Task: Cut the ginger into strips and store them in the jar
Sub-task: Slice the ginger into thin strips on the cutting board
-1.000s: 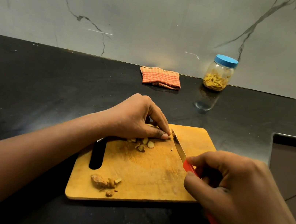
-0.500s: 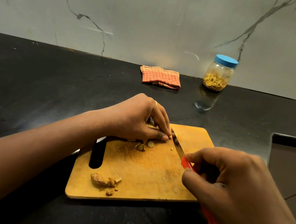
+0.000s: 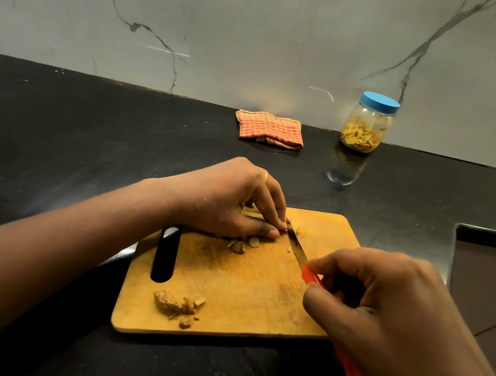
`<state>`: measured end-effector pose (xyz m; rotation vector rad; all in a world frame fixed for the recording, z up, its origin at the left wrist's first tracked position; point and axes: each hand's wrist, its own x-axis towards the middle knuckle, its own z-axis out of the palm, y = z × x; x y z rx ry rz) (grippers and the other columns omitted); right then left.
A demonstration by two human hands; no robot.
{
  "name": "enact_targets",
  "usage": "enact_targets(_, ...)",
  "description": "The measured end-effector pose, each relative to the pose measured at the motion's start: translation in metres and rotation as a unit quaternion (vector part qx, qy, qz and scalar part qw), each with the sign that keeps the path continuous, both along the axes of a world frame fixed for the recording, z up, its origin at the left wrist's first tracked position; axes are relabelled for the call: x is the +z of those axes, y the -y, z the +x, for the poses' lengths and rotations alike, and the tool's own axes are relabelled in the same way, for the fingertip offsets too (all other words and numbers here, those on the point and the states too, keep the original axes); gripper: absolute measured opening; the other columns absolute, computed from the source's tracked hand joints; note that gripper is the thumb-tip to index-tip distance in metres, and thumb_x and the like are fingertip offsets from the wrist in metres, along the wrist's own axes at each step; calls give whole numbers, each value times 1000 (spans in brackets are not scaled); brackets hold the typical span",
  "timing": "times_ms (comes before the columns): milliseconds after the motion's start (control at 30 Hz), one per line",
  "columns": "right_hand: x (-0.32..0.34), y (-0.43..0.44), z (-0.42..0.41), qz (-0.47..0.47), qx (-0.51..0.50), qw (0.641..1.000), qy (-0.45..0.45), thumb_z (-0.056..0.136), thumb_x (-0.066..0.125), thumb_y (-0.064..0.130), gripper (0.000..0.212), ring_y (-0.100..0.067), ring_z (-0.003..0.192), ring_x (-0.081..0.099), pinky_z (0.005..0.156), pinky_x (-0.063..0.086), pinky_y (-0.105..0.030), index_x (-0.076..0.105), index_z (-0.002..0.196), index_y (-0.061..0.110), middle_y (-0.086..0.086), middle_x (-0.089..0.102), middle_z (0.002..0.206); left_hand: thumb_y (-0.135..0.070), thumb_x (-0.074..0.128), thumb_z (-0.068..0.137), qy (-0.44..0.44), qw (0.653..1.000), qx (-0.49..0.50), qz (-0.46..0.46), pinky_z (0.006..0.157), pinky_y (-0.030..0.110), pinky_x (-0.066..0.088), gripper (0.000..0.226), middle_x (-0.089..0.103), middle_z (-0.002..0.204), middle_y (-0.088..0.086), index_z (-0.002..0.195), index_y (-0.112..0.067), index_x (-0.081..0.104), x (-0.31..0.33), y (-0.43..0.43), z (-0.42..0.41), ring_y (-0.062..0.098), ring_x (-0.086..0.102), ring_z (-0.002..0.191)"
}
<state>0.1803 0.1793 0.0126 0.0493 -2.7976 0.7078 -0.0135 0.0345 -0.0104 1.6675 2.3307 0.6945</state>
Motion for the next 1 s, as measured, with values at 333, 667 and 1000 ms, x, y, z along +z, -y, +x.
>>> enact_targets(333,4,6,-20,56,-16,998,21,81,63,38,23,-4,71,54,55,41,-13,70,100,27,11,55,72,-30,69,90,-18,1000,0,7,88,31,54,20,68,111,-21,108,-32,76,1,1,1,-2,58,106)
enact_targets(667,1,5,3,95,5,995,10,81,55,44,24,-4,68,51,58,36,-14,69,94,29,12,53,71,-29,69,90,-16,1000,15,8,88,21,53,21,69,111,-20,110,-31,76,2,-1,2,-1,60,104)
enact_targets(1000,2,-4,11,75,-19,996,-40,76,66,40,15,0,68,58,53,44,-10,73,82,28,17,55,58,-27,71,89,52,997,47,25,88,28,56,15,72,102,-21,102,-29,78,4,5,1,1,65,100)
